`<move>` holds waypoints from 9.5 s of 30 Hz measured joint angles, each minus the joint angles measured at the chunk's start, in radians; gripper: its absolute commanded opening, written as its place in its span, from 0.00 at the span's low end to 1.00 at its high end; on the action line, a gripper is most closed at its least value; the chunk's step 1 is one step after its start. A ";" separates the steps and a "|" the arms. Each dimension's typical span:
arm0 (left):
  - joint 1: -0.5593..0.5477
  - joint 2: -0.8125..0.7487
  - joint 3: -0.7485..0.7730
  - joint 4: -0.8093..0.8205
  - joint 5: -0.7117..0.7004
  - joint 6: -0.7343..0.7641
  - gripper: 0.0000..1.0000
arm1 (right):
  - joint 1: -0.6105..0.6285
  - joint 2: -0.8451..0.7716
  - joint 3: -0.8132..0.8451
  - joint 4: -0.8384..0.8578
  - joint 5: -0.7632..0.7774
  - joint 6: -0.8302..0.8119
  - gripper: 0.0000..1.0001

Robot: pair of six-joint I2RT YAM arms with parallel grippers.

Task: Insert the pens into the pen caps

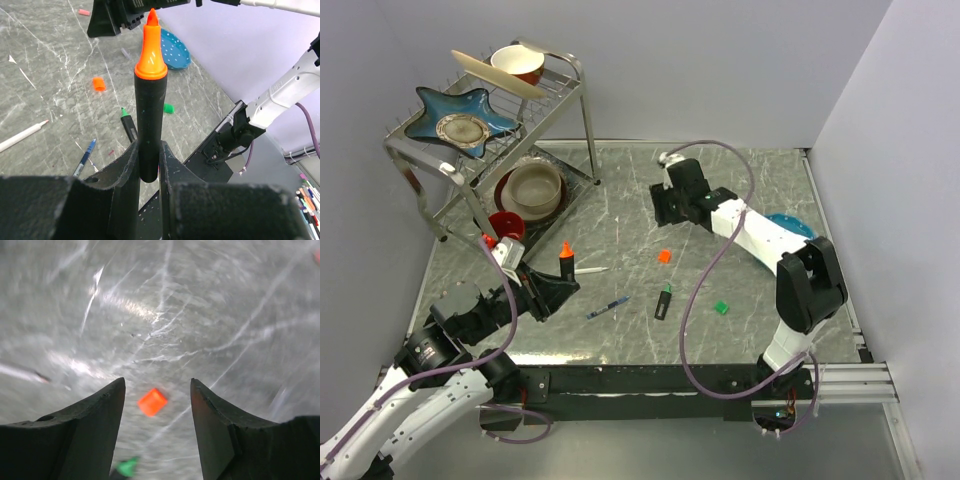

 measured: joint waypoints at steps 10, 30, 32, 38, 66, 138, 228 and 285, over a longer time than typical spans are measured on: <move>0.000 0.000 0.000 0.000 0.000 0.000 0.01 | 0.027 0.050 0.016 -0.279 0.241 0.784 0.53; 0.000 0.000 0.000 0.000 0.000 0.000 0.01 | 0.090 0.194 0.102 -0.405 0.309 1.107 0.57; 0.000 0.001 0.000 0.000 0.000 0.000 0.01 | 0.098 0.213 0.106 -0.408 0.312 1.111 0.57; 0.000 0.001 0.000 0.000 0.000 0.000 0.01 | 0.110 0.241 0.108 -0.428 0.325 1.121 0.57; 0.000 0.001 0.000 0.000 0.000 0.000 0.01 | 0.122 0.345 0.183 -0.449 0.340 1.092 0.47; -0.004 0.374 -0.318 0.563 0.208 -0.226 0.01 | 0.462 -0.357 -0.116 0.047 0.314 0.701 0.00; -0.012 0.151 -0.261 0.632 0.641 -0.168 0.01 | 0.672 -0.774 -0.201 0.177 -0.005 0.290 0.72; -0.051 0.507 -0.101 0.380 0.636 0.090 0.01 | 0.640 -0.892 -0.658 0.492 0.045 0.416 0.00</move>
